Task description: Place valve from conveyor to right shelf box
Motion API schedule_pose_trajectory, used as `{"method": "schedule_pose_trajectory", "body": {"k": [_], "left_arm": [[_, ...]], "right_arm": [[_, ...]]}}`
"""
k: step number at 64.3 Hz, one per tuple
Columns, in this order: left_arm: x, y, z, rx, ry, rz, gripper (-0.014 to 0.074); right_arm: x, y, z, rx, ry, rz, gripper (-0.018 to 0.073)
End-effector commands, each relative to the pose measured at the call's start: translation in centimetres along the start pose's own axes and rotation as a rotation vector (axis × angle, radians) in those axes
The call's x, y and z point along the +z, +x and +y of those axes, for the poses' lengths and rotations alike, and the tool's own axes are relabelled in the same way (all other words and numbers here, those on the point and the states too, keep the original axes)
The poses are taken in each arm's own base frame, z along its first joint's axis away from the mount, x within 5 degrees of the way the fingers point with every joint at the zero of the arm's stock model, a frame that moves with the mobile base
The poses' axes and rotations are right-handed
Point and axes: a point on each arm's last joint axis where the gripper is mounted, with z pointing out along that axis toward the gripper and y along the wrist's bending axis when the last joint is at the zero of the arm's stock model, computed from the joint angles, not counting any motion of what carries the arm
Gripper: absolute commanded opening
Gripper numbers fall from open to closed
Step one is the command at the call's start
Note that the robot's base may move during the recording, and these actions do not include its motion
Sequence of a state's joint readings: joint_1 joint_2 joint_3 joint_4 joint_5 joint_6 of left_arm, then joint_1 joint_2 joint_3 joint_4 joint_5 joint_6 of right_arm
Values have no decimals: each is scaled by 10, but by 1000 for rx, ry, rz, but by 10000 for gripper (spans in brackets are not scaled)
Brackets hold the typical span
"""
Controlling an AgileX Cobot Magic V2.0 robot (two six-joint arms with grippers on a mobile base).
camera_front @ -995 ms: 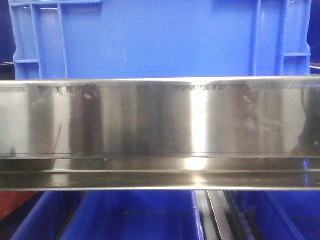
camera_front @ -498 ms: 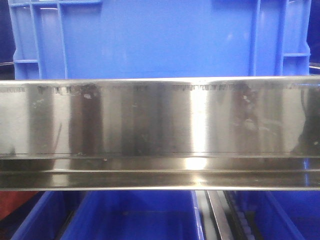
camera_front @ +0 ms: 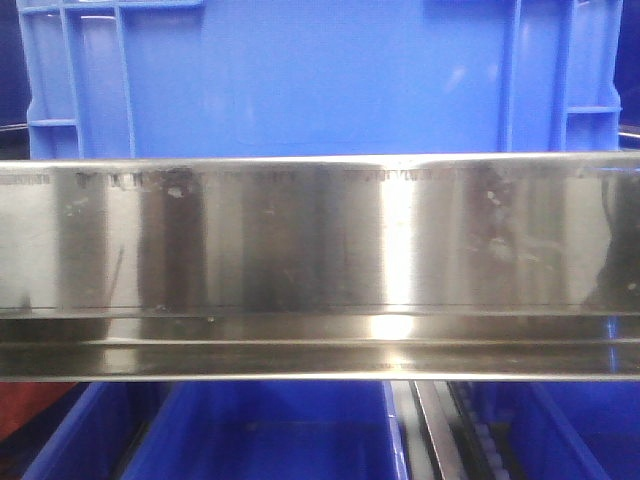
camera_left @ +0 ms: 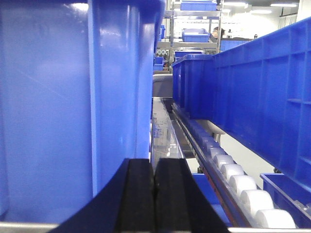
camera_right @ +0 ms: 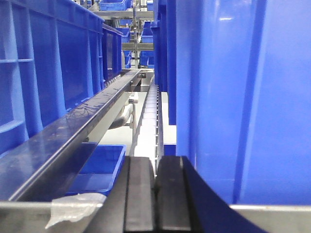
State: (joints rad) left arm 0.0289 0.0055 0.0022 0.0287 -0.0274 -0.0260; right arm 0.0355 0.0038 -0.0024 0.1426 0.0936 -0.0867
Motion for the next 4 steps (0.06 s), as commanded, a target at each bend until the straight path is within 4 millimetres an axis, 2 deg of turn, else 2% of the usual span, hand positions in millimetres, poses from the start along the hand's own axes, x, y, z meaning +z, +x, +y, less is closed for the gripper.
{"method": "schedule_pose_trajectory", "body": {"k": [1,4], "left_arm": [[-1,-3,0,-8,0,-24,-111],[-1,-3,0,-8,0,-24,-111]], "right_arm": [[0,-2,-1,4,8,-25,-162],[0,-2,-1,4,8,-25,-162]]}}
